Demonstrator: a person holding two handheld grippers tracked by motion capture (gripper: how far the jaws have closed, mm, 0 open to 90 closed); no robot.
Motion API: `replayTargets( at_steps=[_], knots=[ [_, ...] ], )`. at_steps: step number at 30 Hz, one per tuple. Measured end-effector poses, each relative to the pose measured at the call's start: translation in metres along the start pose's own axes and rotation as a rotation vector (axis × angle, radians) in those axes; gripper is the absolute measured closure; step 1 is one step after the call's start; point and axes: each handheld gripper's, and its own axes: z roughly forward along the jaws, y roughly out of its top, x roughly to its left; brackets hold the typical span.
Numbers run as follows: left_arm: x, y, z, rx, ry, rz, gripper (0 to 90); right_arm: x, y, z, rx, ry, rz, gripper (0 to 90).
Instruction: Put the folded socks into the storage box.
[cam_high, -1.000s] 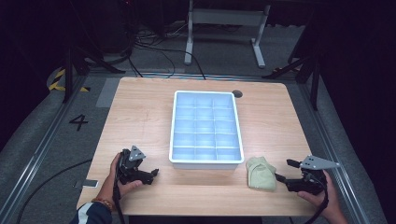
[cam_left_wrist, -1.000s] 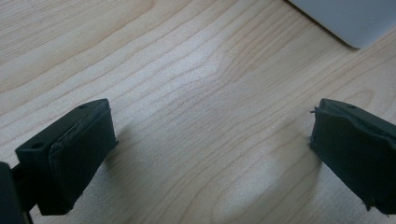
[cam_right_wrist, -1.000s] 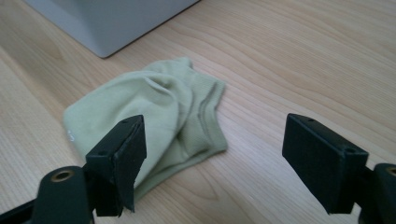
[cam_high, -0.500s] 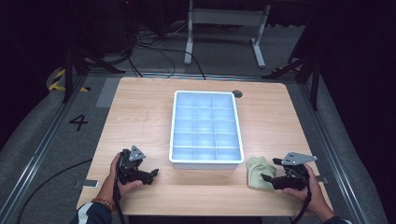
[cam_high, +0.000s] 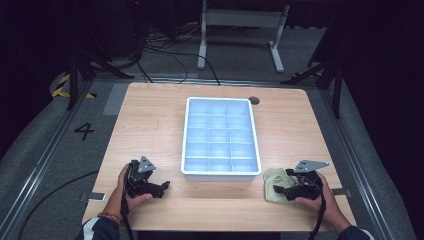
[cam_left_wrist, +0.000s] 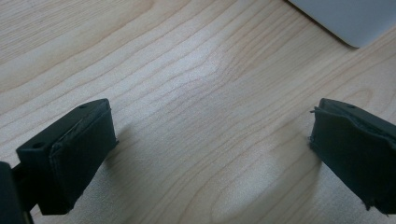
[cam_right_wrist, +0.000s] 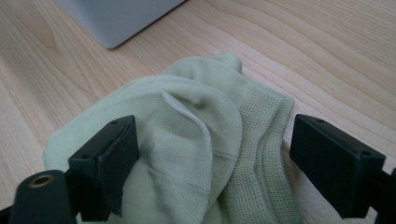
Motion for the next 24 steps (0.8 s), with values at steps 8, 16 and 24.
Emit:
replayTargets(
  at_steps=[8,16,24],
  knots=[
    [0.000,0.000,0.000,0.001,0.002,-0.006,0.4,0.008,0.001,-0.002,-0.020,0.088,-0.041,52.5],
    [0.000,0.000,0.000,-0.001,0.001,-0.006,0.4,0.009,0.000,-0.003,-0.032,0.146,-0.030,70.8],
    [0.000,0.000,0.000,0.000,0.001,-0.006,0.3,0.011,-0.001,-0.005,-0.046,0.123,-0.051,72.3]
  ],
)
